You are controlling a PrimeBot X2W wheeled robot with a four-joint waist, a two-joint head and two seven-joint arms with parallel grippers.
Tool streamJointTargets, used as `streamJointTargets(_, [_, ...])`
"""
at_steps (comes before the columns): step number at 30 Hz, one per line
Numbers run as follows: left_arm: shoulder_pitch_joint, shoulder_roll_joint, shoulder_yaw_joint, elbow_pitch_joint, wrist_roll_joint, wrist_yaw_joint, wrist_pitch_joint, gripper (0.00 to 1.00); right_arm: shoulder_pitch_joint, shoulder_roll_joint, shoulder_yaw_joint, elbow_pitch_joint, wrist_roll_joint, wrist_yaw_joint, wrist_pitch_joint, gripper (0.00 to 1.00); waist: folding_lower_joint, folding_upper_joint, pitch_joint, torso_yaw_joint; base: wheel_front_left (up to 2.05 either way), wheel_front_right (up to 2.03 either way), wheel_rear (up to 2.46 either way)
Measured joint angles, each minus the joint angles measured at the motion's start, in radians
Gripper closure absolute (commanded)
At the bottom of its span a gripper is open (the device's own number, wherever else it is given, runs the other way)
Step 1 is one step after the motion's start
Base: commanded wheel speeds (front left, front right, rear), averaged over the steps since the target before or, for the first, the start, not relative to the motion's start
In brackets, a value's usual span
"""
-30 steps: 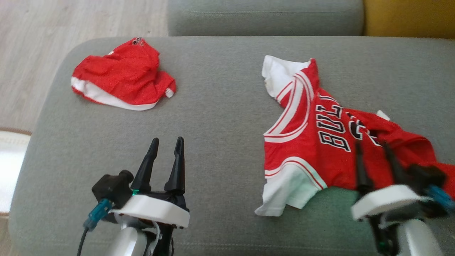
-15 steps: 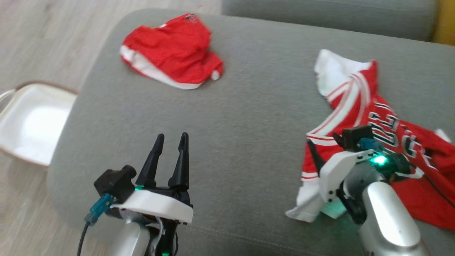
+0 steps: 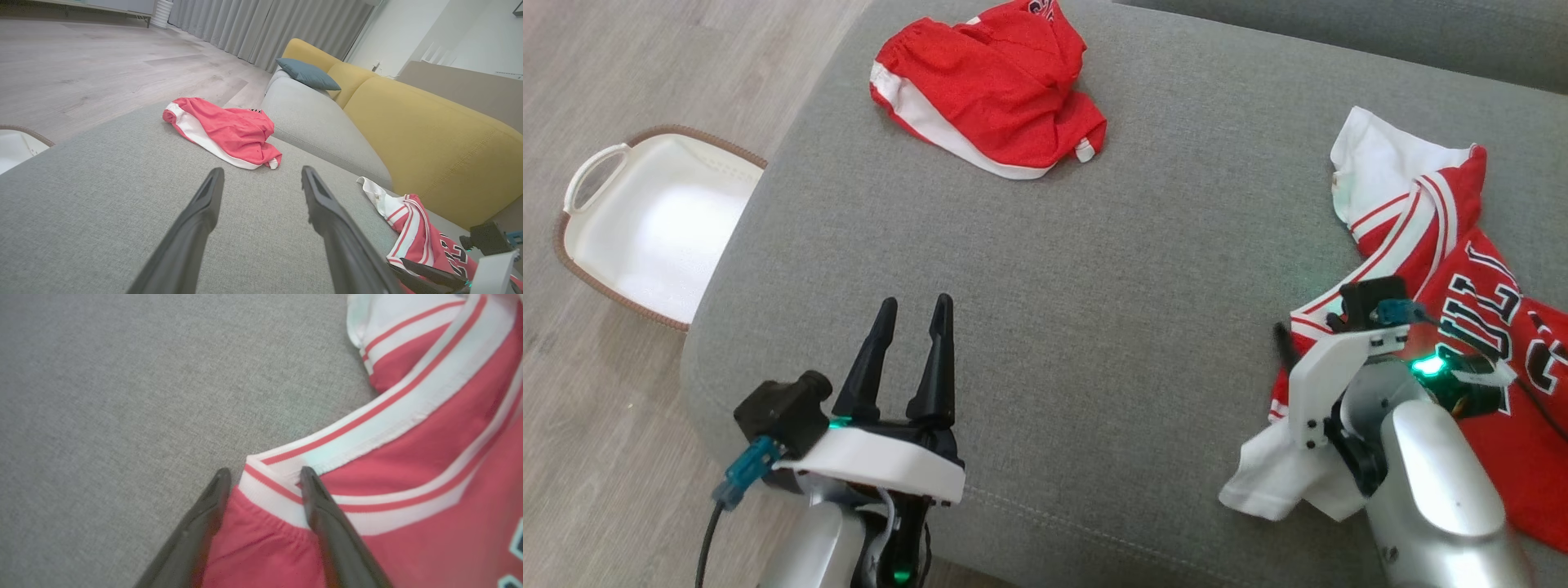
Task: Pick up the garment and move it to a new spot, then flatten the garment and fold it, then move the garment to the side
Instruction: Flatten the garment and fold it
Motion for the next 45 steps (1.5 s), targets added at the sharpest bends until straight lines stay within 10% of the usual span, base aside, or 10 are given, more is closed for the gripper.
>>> streamJointTargets(21, [-0.023,0.0,-0.028,0.0,0.0,-0.001,0.0,0.0,-0.336,-0.013,0.179,0.156,0.206,0.0,-0.319,1.0,0.0,0.0,0.011,0.021,0.0,0.0,0.0])
streamJointTargets(22, [-0.023,0.0,-0.029,0.0,0.0,-0.001,0.0,0.0,-0.355,-0.013,0.186,0.182,0.196,0.0,-0.328,0.93,0.0,0.0,0.013,0.023,0.0,0.0,0.0])
streamJointTargets(23, [-0.023,0.0,-0.029,0.0,0.0,-0.001,0.0,0.0,-0.371,-0.013,0.19,0.207,0.179,0.0,-0.339,0.0,0.0001,0.0,0.014,0.024,0.0,0.0,0.0])
streamJointTargets(34, [-0.022,0.0,0.0,0.0,0.007,0.006,0.0,0.0,-0.349,-0.014,0.098,0.287,0.176,0.0,-0.505,0.0,0.0,0.0,-0.017,-0.044,0.0,0.0,0.0])
streamJointTargets(45, [-0.009,-0.001,0.063,0.027,0.053,-0.004,0.0,0.0,-0.026,-0.01,-0.022,0.012,0.233,0.0,-0.604,0.0,0.0,0.0,-0.079,-0.239,0.0,0.0,0.0])
